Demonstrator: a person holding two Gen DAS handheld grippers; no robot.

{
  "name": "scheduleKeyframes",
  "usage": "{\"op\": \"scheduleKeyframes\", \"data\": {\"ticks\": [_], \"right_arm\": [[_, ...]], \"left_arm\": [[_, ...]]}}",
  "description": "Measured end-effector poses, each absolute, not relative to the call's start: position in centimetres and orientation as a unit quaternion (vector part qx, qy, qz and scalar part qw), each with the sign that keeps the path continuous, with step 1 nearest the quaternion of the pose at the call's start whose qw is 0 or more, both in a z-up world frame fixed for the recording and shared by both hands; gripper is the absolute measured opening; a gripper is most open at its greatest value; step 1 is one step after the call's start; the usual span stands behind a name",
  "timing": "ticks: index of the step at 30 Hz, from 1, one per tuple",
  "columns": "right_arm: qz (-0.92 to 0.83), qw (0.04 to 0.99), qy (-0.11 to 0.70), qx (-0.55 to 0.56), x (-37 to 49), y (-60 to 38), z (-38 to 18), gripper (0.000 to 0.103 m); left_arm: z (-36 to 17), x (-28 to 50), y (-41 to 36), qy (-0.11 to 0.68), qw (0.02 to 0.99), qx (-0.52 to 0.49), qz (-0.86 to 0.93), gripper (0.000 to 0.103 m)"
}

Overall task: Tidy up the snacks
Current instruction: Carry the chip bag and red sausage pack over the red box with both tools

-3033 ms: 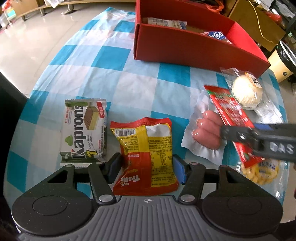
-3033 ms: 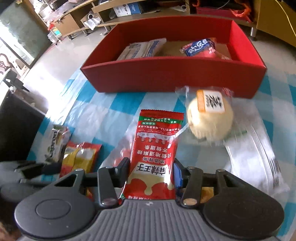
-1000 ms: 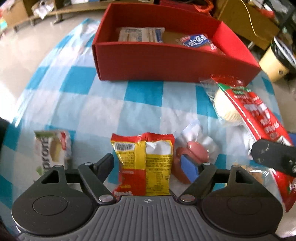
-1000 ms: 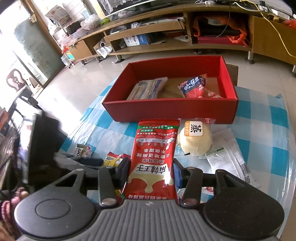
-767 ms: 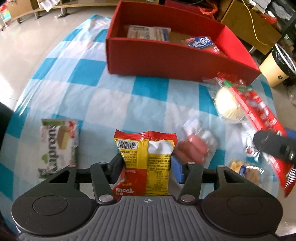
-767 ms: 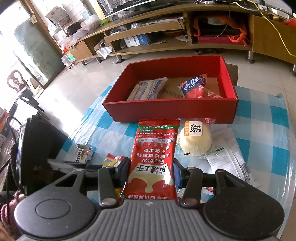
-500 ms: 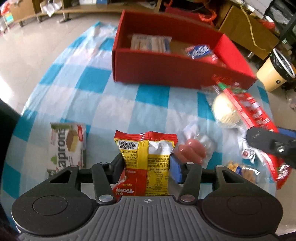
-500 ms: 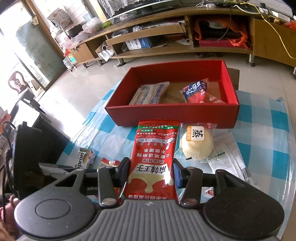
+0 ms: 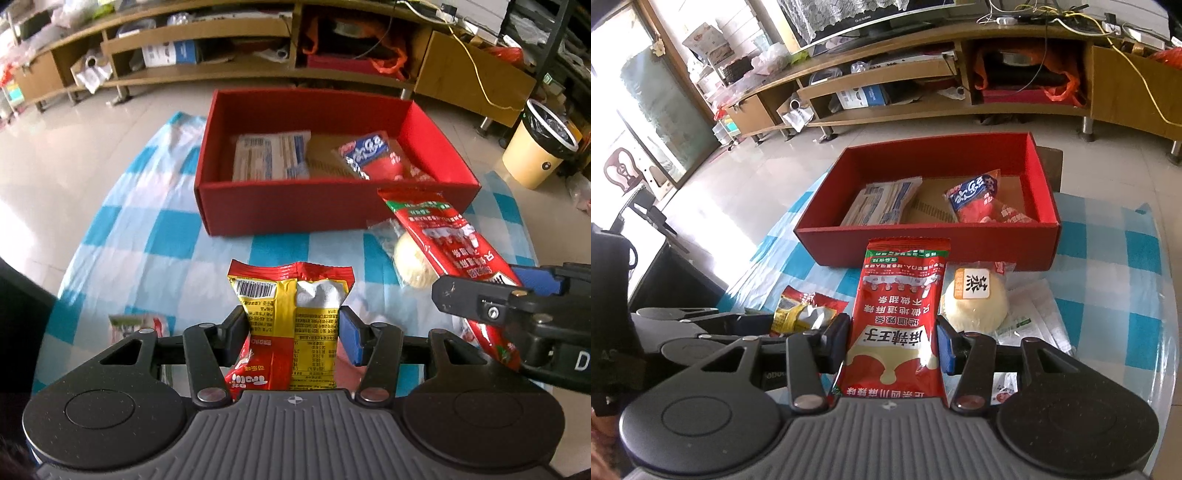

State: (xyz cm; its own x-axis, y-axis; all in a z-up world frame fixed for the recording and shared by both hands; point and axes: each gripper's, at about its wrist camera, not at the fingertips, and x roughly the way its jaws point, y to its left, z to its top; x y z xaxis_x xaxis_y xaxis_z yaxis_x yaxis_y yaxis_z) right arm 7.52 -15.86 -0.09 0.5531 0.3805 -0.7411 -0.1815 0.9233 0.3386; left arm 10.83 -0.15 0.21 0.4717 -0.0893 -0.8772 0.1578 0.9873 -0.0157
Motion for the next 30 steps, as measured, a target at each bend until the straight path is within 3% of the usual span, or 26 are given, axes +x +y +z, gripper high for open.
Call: {"op": "scheduleKeyframes", "data": {"ticks": [30], "right_arm": [[0.135,0.891,0.416,0.122,12.9,-17.3,1.6,0.045]], "left_arm": [[2.7,16.9,-2.2,0.463,0.883,0.057,-0.056,0.060]]}}
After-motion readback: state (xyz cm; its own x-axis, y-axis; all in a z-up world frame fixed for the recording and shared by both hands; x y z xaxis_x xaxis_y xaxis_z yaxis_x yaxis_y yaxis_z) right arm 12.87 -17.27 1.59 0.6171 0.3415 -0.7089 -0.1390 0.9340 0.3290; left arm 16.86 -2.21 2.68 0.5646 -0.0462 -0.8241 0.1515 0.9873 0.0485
